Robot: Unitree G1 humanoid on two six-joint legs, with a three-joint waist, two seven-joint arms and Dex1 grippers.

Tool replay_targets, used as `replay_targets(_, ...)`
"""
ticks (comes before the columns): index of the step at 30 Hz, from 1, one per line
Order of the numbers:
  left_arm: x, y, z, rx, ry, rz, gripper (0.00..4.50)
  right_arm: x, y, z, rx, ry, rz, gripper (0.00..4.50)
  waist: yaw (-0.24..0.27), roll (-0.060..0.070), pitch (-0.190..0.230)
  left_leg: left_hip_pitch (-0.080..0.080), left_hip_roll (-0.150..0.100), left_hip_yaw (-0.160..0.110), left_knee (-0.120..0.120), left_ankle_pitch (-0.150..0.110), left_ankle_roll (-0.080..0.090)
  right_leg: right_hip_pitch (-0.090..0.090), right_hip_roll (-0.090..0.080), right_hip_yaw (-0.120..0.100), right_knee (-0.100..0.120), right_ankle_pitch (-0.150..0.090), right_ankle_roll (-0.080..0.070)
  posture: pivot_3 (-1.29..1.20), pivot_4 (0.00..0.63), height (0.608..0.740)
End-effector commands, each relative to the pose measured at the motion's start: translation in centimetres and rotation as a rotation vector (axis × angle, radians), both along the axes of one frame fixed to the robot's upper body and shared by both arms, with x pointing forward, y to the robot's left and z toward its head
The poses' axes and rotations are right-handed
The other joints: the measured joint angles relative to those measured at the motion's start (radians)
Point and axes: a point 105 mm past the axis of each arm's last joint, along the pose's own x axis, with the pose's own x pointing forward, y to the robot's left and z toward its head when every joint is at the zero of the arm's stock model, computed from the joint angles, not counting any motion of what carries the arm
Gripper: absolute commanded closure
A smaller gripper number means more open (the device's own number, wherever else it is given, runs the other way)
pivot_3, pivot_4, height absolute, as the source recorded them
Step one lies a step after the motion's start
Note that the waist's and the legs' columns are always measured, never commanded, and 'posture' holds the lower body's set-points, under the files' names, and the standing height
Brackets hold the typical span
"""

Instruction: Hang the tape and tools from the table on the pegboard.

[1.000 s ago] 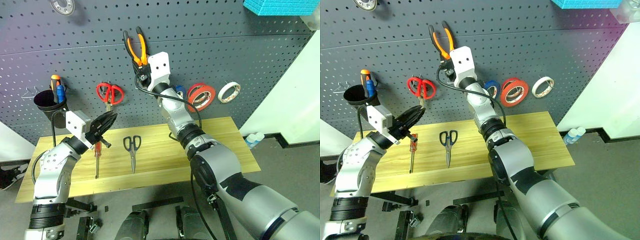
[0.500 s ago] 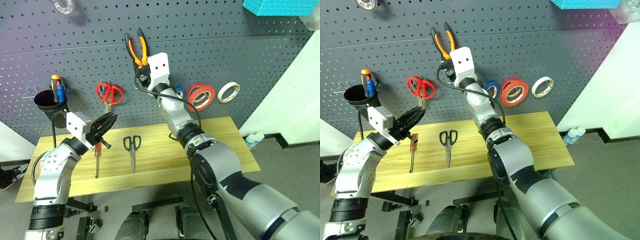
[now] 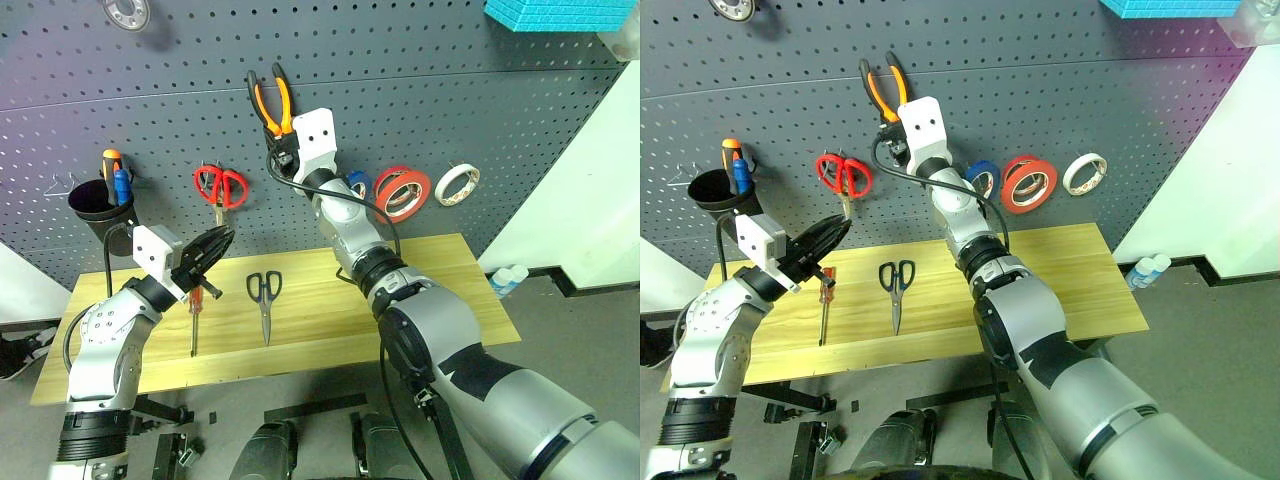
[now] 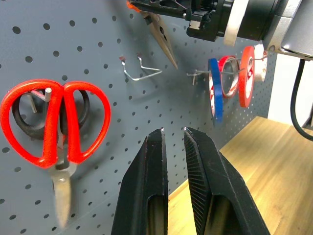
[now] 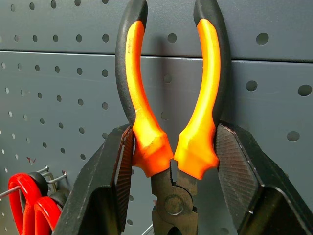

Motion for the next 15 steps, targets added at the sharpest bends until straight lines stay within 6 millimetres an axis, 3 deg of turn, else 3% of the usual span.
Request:
replay_targets(1,-0.23,-0.01,1.32,0.022,-0.055,0.000,3.86,-0.41,0.48,2.54,0.027,-0.070,0.018,2.40,0.000,0.000,0.000,0.000,0.000,0.000,0.000,0.000,0.000,0.000,0.000,0.000,0.000,0.000,0.000,0.07,0.072,0.740)
replay_targets(15,-0.13,-0.05,1.29,0.022,-0.055,-0.001,3.86,-0.48,0.48,2.53,0.032,-0.072,0.025,2.40,0.000,0.000,0.000,0.000,0.000,0.000,0.000,0.000,0.000,0.000,0.000,0.000,0.000,0.000,0.000,0.07,0.072,0.740)
